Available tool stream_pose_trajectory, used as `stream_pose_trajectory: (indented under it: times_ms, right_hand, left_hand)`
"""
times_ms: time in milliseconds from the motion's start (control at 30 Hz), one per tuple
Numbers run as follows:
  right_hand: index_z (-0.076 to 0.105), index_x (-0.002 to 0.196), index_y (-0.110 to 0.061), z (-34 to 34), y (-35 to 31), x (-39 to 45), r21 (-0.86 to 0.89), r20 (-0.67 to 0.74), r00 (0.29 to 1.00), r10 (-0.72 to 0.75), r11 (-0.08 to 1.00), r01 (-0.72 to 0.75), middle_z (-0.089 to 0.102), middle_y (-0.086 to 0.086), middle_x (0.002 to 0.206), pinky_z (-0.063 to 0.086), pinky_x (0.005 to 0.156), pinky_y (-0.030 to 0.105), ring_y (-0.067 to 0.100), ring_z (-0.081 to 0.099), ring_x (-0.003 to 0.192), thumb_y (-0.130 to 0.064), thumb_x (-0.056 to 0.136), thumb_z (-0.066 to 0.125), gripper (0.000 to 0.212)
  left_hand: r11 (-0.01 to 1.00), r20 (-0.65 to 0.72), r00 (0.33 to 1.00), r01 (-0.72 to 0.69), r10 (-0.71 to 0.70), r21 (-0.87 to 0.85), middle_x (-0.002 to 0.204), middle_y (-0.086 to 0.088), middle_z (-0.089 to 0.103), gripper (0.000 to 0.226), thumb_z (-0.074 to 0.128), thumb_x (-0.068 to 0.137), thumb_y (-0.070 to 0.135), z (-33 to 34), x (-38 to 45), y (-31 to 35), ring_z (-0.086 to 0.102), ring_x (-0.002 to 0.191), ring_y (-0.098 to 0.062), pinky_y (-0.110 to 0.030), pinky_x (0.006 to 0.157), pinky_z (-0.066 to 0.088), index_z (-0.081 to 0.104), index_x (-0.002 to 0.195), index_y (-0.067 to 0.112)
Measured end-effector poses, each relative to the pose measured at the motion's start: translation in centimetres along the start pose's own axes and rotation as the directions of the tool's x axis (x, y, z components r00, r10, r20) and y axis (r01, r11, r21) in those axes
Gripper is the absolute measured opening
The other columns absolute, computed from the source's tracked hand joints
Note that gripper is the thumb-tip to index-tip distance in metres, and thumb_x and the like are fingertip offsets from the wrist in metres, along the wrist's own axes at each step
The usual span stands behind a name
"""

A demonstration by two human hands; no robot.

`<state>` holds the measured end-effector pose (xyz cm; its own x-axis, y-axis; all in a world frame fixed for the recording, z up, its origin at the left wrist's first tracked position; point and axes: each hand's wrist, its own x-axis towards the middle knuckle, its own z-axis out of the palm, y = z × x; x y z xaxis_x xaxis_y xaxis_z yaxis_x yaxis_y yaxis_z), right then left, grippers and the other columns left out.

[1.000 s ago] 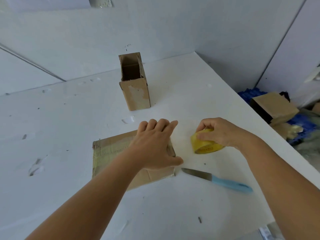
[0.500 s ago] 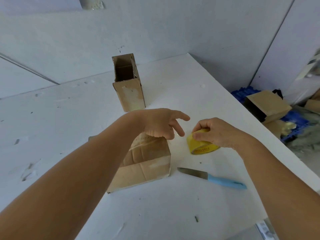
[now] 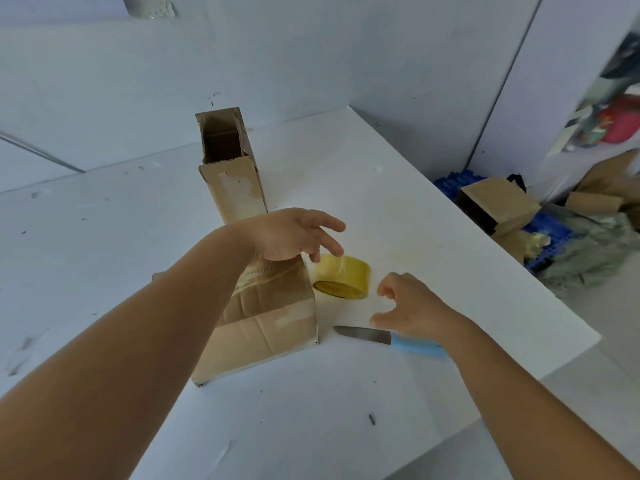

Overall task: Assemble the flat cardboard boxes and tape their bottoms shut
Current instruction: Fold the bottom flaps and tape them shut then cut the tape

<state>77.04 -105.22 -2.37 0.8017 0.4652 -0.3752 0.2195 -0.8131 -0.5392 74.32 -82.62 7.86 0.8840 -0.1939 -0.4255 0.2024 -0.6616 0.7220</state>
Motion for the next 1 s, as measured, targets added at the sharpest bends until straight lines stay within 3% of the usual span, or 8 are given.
stream_pose_trajectory:
  times_ms: [133,333,433,500,700,767,833,1000]
  right_hand:
    - [0.051,0.106,-0.026,2.3,2.1,-0.4,-0.196,0.102,0.993,0.060,0.980,-0.039,0.042,-0.001,0.103,0.041,0.077,0.028,0.020,0.048,0.103,-0.027,0.074,0.067,0.036]
    - [0.061,0.101,-0.024,2.9,3.1,-1.1,-0.219,0.000,0.998,-0.055,0.974,0.054,0.050,-0.003,0.097,0.036,0.073,0.024,0.020,0.054,0.098,-0.012,0.081,0.054,0.024]
    - [0.053,0.074,-0.035,2.0,2.9,-1.8,-0.210,-0.019,0.993,-0.121,0.971,0.114,0.054,-0.007,0.083,0.035,0.064,0.023,0.015,0.052,0.082,-0.011,0.087,0.048,0.028]
    - [0.047,0.066,-0.034,1.0,2.7,-2.6,-0.123,-0.017,0.993,-0.121,0.985,0.118,0.052,-0.011,0.071,0.034,0.057,0.019,0.009,0.050,0.068,-0.012,0.087,0.047,0.031]
    - [0.065,0.077,-0.024,-3.2,-0.1,-6.6,0.349,-0.137,0.983,-0.126,0.922,0.167,0.059,-0.003,0.072,0.047,0.053,0.024,0.011,0.059,0.050,-0.018,0.087,0.060,0.013]
    - [0.065,0.092,-0.034,-4.1,-1.5,-7.5,0.280,-0.214,0.963,-0.161,0.935,0.218,0.061,-0.005,0.077,0.048,0.053,0.026,0.012,0.059,0.051,-0.017,0.089,0.057,0.019]
    - [0.060,0.113,-0.041,-4.4,-3.1,-8.0,0.056,-0.302,0.925,-0.232,0.964,0.260,0.065,-0.006,0.085,0.052,0.062,0.031,0.014,0.062,0.063,-0.018,0.092,0.051,0.033]
    - [0.048,0.129,-0.033,-3.5,-6.5,-8.2,-0.346,-0.329,0.897,-0.294,0.922,0.175,0.067,-0.001,0.108,0.054,0.079,0.033,0.020,0.064,0.094,-0.015,0.096,0.041,0.038]
  left_hand:
    - [1.000,-0.024,1.000,0.001,-0.002,-0.008,0.112,0.009,0.069,0.050,0.043,0.092,-0.001,0.4,0.0,0.0,0.059,0.087,-0.013,-0.030,0.096,0.044,0.048,0.134,0.026]
    - [1.000,-0.090,0.996,0.022,-0.022,-0.006,0.107,0.010,0.071,0.051,0.041,0.089,-0.003,1.0,0.1,0.1,0.058,0.083,-0.012,-0.032,0.097,0.042,0.051,0.131,0.025]
    - [0.999,-0.127,0.991,0.046,-0.048,-0.020,0.103,0.010,0.072,0.053,0.037,0.088,-0.005,1.2,0.1,0.3,0.057,0.080,-0.011,-0.031,0.096,0.042,0.053,0.129,0.024]
    - [0.999,-0.131,0.990,0.042,-0.045,-0.025,0.103,0.012,0.072,0.049,0.039,0.089,-0.002,1.3,0.1,0.3,0.056,0.079,-0.011,-0.027,0.090,0.044,0.054,0.128,0.024]
    - [0.997,-0.124,0.992,0.027,-0.035,-0.070,0.105,0.007,0.071,0.050,0.048,0.088,-0.006,1.5,0.0,0.2,0.059,0.089,-0.011,-0.019,0.078,0.044,0.052,0.131,0.020]
    - [0.997,-0.133,0.991,0.026,-0.035,-0.066,0.105,0.007,0.071,0.051,0.048,0.087,-0.007,1.6,0.0,0.3,0.059,0.087,-0.008,-0.018,0.077,0.044,0.052,0.131,0.020]
    - [0.998,-0.143,0.989,0.023,-0.032,-0.064,0.105,0.007,0.071,0.052,0.049,0.087,-0.007,1.7,0.0,0.3,0.058,0.086,-0.008,-0.018,0.077,0.046,0.053,0.131,0.022]
    - [0.999,-0.152,0.988,0.034,-0.039,-0.037,0.106,0.010,0.070,0.054,0.051,0.086,-0.006,1.8,0.1,0.1,0.060,0.089,-0.005,-0.018,0.076,0.043,0.052,0.131,0.025]
